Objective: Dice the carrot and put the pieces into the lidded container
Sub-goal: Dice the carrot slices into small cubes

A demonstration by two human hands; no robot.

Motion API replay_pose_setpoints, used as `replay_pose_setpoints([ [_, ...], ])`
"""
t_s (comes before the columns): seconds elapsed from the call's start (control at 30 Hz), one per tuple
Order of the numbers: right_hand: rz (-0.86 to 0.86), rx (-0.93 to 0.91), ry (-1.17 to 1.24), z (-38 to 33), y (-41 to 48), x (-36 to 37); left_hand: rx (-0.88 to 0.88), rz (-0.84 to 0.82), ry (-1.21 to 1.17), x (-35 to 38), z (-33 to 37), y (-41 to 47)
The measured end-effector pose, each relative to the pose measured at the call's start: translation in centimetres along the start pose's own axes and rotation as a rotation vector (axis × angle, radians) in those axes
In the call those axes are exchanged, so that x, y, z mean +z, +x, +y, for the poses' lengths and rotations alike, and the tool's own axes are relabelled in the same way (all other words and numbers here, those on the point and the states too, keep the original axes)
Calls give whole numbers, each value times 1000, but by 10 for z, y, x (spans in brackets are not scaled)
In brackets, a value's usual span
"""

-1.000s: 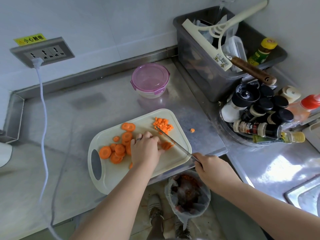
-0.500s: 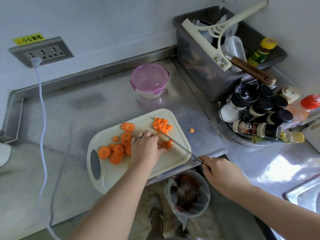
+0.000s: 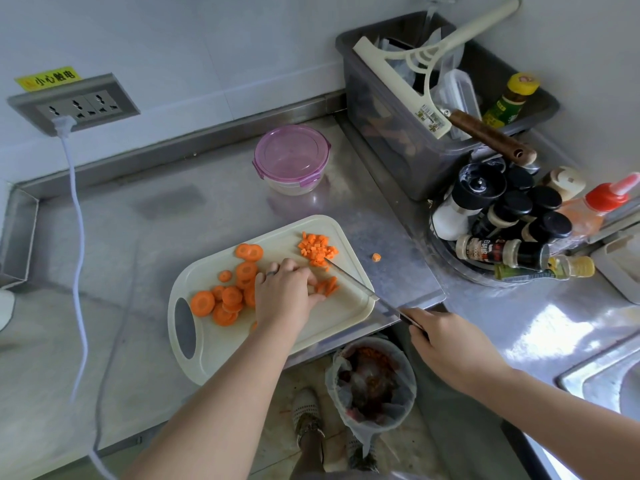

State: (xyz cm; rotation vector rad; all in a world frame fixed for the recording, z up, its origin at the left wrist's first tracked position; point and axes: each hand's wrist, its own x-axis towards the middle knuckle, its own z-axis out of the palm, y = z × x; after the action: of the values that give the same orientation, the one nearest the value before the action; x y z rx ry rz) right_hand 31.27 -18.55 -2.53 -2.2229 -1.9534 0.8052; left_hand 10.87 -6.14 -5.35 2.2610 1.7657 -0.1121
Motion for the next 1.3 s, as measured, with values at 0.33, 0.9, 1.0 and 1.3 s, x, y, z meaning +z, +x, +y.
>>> replay_pose_setpoints([
  [0.33, -66, 1, -24, 2, -3, 4, 6, -10, 40, -2, 3, 2],
  [0.9, -62, -23, -4, -4, -3, 4, -83, 61, 84, 6, 20, -7],
  [1.0, -58, -22, 2, -6, -1, 3, -113, 73, 65, 7, 21, -6],
  [1.3, -22, -34, 21, -11, 4, 2, -124, 85, 16, 6, 14, -10],
])
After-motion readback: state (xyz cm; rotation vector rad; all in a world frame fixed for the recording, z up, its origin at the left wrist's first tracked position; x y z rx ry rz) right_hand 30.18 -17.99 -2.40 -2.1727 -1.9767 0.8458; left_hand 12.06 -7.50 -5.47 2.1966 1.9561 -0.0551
